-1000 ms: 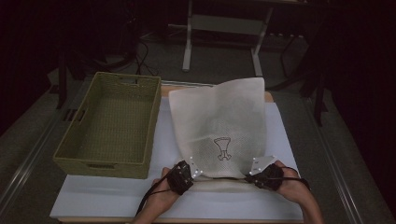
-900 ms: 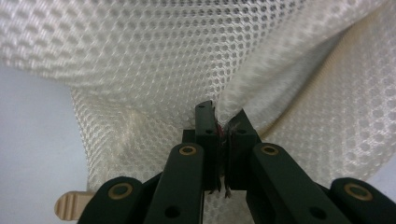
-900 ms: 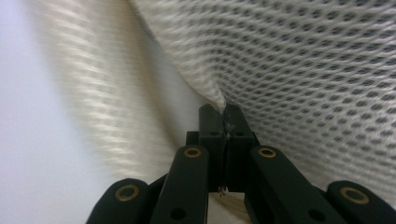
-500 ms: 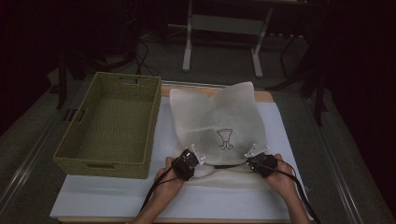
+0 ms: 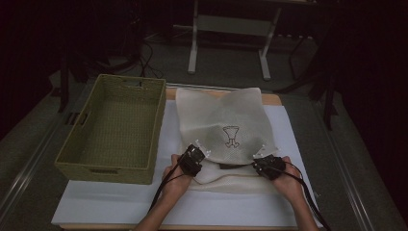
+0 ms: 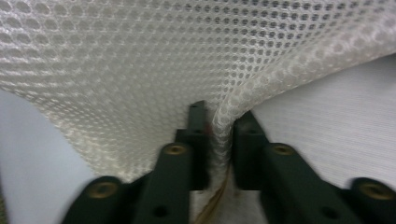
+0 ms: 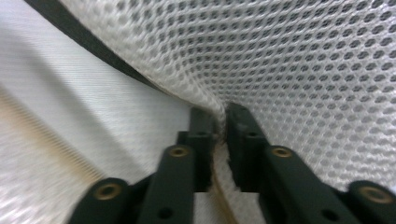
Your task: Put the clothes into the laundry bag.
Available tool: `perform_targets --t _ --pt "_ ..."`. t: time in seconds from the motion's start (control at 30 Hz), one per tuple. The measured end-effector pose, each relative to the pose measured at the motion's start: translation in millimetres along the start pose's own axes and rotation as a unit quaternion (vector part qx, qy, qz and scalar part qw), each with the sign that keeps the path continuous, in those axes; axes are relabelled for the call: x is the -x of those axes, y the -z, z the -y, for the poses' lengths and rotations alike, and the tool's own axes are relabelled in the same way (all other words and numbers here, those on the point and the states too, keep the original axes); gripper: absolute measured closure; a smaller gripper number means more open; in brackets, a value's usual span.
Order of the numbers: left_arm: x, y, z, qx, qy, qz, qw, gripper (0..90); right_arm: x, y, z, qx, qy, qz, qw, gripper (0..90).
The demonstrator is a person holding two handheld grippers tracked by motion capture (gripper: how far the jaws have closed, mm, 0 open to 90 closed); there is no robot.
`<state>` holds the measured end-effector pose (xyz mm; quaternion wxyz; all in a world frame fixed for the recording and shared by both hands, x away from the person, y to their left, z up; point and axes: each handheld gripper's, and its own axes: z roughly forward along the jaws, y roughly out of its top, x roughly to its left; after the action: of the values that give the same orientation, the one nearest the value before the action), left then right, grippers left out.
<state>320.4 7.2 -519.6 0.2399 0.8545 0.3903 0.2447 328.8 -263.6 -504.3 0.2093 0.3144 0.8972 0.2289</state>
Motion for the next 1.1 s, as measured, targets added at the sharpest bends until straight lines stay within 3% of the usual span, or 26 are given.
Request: perform_targets --t 0.17,0.2,0.23,0.27,0.3,0.37,0.4,0.47,0.53,0.6,0.73,0.8,0.83,0.87,0.9,1.0,1.03,1.1 --pt "11.4 10.5 -2.1 0.038 -0.045 -0.003 0.9982 46.7 -1.4 16.8 -1.9 0.032 0.023 -0.020 0.9990 58.3" --pt "11.4 10.5 -2.1 0.038 -0.045 -0.003 0.9982 44.7 -1.4 16.8 -1.9 0.032 0.023 -0.020 0.9990 58.3" --pt "17.5 14.1 -5.8 0.059 -0.063 -0.007 0.9963 44.7 -2.1 19.2 -2.8 0.040 0.026 -0.020 0.9986 55.7" --pt "19.7 15.5 -7.2 0.067 -0.068 -0.009 0.9954 42.4 -4.2 24.9 -5.9 0.059 0.032 -0.032 0.9973 53.6" --pt "21.8 16.9 -8.4 0.077 -0.074 -0.012 0.9942 42.4 -5.5 26.4 -7.5 0.063 0.038 -0.027 0.9969 52.3" --pt "23.6 19.7 -10.7 0.091 -0.082 -0.014 0.9924 45.1 -7.2 27.9 -10.6 0.067 0.044 -0.025 0.9965 55.5" --pt "22.9 21.8 -11.2 0.099 -0.077 -0.003 0.9921 50.0 -7.9 28.9 -11.6 0.069 0.049 -0.022 0.9961 57.1" --pt "19.4 27.3 -11.0 0.118 -0.068 0.029 0.9903 63.3 -7.8 32.2 -12.5 0.073 0.052 -0.034 0.9954 71.3" --pt "14.9 32.9 -10.0 0.126 -0.055 0.055 0.9889 71.8 -8.2 36.2 -12.1 0.079 0.056 -0.036 0.9947 76.8" --pt "8.4 42.0 -6.7 0.143 -0.041 0.088 0.9850 78.6 -7.7 42.2 -10.3 0.082 0.057 -0.043 0.9940 82.3" --pt "4.8 56.8 1.2 0.158 -0.040 0.148 0.9755 82.2 -5.1 56.9 -4.8 0.102 0.068 -0.079 0.9893 85.5" --pt "5.5 58.7 2.9 0.158 -0.044 0.155 0.9743 82.5 -5.2 59.3 -3.4 0.101 0.073 -0.092 0.9880 86.0" --pt "7.0 60.2 8.5 0.149 -0.049 0.173 0.9724 82.5 -5.5 59.8 -2.5 0.099 0.077 -0.098 0.9872 86.3" --pt "7.3 59.1 11.2 0.144 -0.049 0.182 0.9715 82.7 -7.2 56.8 0.5 0.087 0.087 -0.118 0.9854 86.7" --pt "8.1 56.5 15.0 0.134 -0.053 0.188 0.9716 82.9 -8.4 54.3 1.7 0.081 0.092 -0.124 0.9847 86.8" --pt "10.6 41.9 25.0 0.088 -0.065 0.190 0.9757 83.3 -13.8 37.8 6.0 0.044 0.100 -0.157 0.9815 87.5" --pt "11.8 35.3 27.1 0.071 -0.068 0.189 0.9770 83.4 -15.6 33.2 6.4 0.034 0.101 -0.158 0.9817 87.7" --pt "17.0 25.9 28.0 0.050 -0.083 0.168 0.9810 83.5 -19.2 19.8 6.0 0.003 0.104 -0.155 0.9824 88.2"
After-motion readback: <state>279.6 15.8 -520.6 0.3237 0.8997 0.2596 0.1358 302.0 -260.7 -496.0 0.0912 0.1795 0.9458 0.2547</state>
